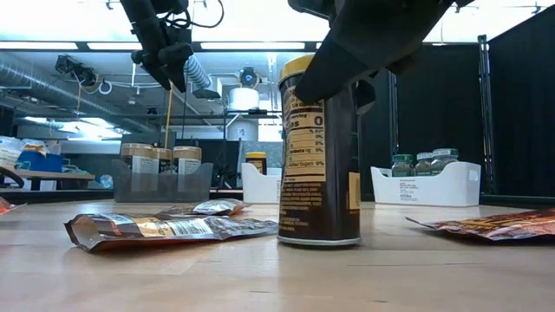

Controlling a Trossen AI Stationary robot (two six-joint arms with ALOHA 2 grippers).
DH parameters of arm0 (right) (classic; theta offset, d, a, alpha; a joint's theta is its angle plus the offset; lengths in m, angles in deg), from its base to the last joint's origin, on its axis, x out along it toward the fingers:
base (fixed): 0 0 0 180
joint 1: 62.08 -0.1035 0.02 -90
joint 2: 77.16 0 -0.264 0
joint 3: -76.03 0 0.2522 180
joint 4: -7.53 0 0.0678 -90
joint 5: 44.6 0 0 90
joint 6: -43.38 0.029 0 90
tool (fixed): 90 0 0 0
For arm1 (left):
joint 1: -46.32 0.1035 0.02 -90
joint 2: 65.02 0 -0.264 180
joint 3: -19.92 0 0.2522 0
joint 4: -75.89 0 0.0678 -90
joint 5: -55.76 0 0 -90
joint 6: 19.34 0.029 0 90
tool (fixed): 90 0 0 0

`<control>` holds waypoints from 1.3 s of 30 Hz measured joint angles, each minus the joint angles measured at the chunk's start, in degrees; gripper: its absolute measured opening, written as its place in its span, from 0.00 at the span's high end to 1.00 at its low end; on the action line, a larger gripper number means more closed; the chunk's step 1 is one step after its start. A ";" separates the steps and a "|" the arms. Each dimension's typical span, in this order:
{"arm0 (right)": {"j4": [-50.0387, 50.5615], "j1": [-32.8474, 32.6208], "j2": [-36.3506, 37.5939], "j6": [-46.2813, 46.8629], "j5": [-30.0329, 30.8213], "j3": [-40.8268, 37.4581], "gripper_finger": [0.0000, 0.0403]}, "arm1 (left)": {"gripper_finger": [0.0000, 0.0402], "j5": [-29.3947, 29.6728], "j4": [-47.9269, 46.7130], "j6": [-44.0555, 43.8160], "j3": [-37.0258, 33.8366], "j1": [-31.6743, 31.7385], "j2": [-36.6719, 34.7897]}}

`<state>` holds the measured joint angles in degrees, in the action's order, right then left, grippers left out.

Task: Sort spices by type
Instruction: Put the yellow seasoning bottle into the left white bin

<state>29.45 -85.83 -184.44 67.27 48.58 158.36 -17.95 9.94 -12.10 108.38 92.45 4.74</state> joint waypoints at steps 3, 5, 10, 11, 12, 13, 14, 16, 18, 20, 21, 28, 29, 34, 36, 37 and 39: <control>0.29 0.40 0.00 0.41 0.34 0.00 0.44 | 0.16 -0.02 0.00 0.00 0.00 0.00 0.00; 0.62 1.00 0.03 2.09 0.48 0.03 0.44 | 0.16 -0.01 0.00 0.00 0.00 0.00 -0.02; 2.22 3.73 0.94 4.86 1.29 -0.02 0.44 | 0.16 -0.02 0.00 0.00 0.00 0.00 -0.01; 3.36 4.45 1.49 4.78 1.50 -0.07 0.44 | 0.16 -0.01 0.00 0.00 0.00 0.00 -0.01; 4.79 5.28 2.16 4.51 1.84 -0.18 0.44 | 0.16 -0.02 0.00 0.00 0.00 0.00 0.00; 6.10 6.32 2.94 3.99 2.18 -0.22 0.44 | 0.16 -0.01 0.00 0.00 0.00 0.00 -0.02; 7.44 7.49 3.88 3.25 2.90 -0.22 0.44 | 0.16 -0.01 0.00 0.00 0.00 0.00 -0.01; 10.15 10.05 6.16 1.63 4.52 -0.21 0.44 | 0.16 -0.02 0.00 0.00 0.00 0.00 -0.02; 12.48 12.86 8.21 -0.10 6.13 -0.20 0.44 | 0.16 -0.02 0.00 0.00 0.00 0.00 0.00; 13.04 15.96 9.73 -1.84 8.55 -0.20 0.44 | 0.16 -0.02 -0.02 0.00 0.00 0.00 0.00; 12.74 17.67 10.36 -2.40 9.91 -0.20 0.44 | 0.16 0.00 -0.01 0.00 0.00 0.00 -0.01; 4.95 30.07 10.78 -3.88 13.27 -0.13 0.44 | 0.16 -0.02 0.00 0.00 0.00 0.00 0.00; 3.28 31.19 10.78 -4.72 13.01 -0.13 0.44 | 0.16 -0.02 -0.02 0.00 0.00 0.00 0.00; -2.31 36.58 10.84 -6.10 14.92 -0.11 0.44 | 0.16 0.00 0.00 0.00 0.00 0.00 0.00; -3.60 38.58 10.84 -6.09 15.02 -0.10 0.44 | 0.16 0.00 0.01 -0.01 0.00 0.00 0.00; -3.83 39.37 10.61 -6.15 15.03 -0.09 0.44 | 0.16 -0.01 0.04 -0.01 0.00 0.00 -0.01; -4.75 40.77 10.00 -6.85 14.50 -0.09 0.44 | 0.16 -0.02 0.20 0.00 0.00 0.00 -0.01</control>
<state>24.69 -45.07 -174.44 60.42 63.08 158.27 -17.96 10.14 -12.10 108.38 92.45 4.73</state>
